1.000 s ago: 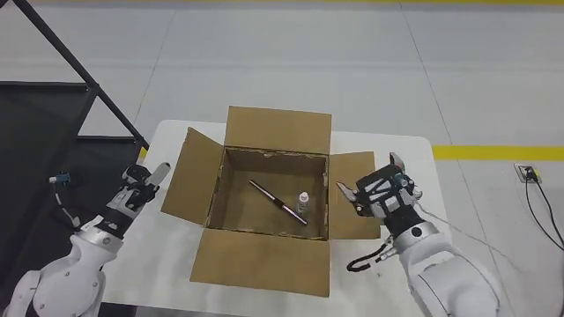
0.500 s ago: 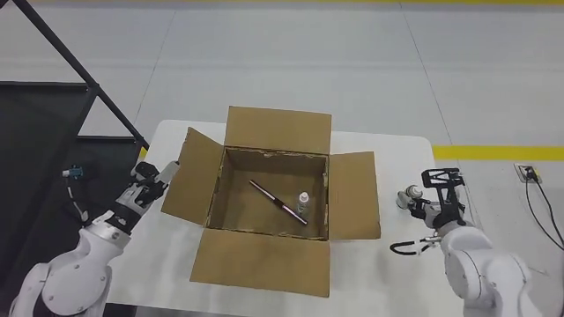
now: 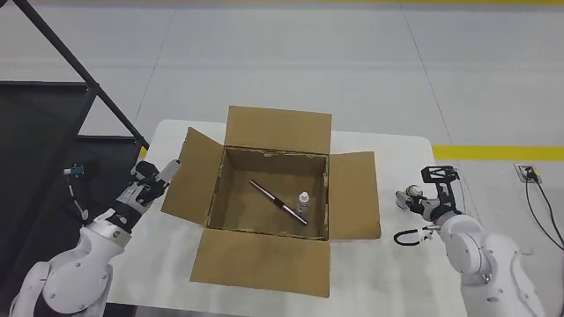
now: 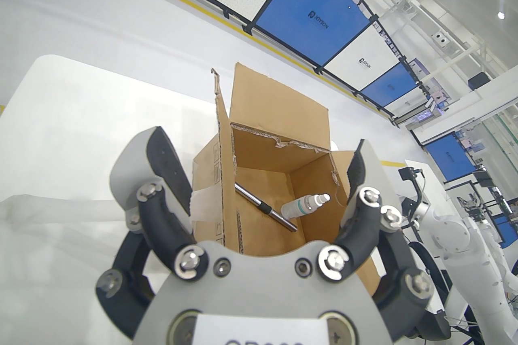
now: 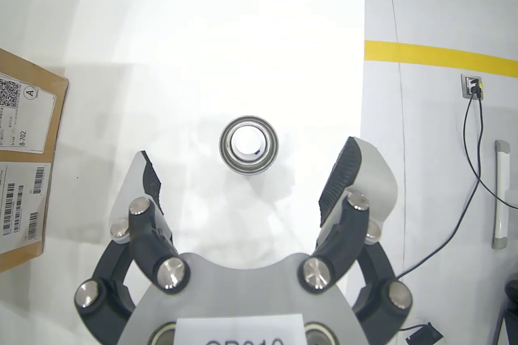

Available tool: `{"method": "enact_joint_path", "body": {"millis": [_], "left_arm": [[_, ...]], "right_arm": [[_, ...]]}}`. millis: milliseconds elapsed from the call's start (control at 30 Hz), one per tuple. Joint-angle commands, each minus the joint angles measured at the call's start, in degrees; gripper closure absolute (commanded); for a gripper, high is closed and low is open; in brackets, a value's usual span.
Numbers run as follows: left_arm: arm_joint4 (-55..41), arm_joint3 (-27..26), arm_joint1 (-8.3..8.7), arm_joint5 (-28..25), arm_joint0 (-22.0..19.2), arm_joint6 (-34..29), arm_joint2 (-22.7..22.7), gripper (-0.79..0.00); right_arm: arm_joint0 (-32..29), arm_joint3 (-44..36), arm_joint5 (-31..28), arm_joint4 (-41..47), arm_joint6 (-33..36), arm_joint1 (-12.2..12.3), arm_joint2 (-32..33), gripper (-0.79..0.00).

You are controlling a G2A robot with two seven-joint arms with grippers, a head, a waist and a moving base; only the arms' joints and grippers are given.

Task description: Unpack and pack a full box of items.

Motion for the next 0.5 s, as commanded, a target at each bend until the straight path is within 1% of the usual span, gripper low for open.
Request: {"method": "enact_joint_path", "body": {"millis": [0, 133, 233, 300, 367, 400, 433, 467], "left_arm": [[0.10, -0.09, -0.01, 0.08, -0.10, -0.04, 0.12, -0.785], [0.22, -0.01, -0.03, 0.07, -0.10, 0.06, 0.18, -0.785], [-2.61, 0.11, -0.13, 0.01, 0.10, -0.48, 0.21, -0.785], [-2.12, 0.11, -0.04, -0.05, 0.07, -0.65, -0.56, -0.785], [-2.25, 0.08, -0.05, -0.15, 0.23, -0.69, -0.58, -0.785], [-2.23, 0.08, -0.05, -0.26, 0.29, -0.74, -0.60, -0.785], [-2.23, 0.11, -0.05, -0.32, 0.34, -0.78, -0.61, -0.785], [-2.25, 0.11, -0.05, -0.31, 0.36, -0.83, -0.64, -0.785]], "right_arm": [[0.56, 1.58, -0.51, 0.36, -0.53, 0.06, 0.07, -0.785], [1.55, 4.42, -2.44, 2.61, -2.19, 0.09, -0.04, -0.785], [2.11, 6.48, -3.82, 3.73, -3.69, 0.17, 0.02, -0.757], [2.37, 7.36, -4.42, 4.18, -4.42, 0.21, -0.10, -0.711], [2.62, 8.17, -4.76, 4.29, -4.93, 0.27, -0.24, -0.536], [2.80, 8.51, -4.87, 4.33, -5.06, 0.30, -0.32, -0.502], [2.93, 8.75, -5.01, 4.41, -5.18, 0.32, -0.40, -0.391], [3.03, 8.94, -5.09, 4.46, -5.28, 0.35, -0.46, -0.372]]}}
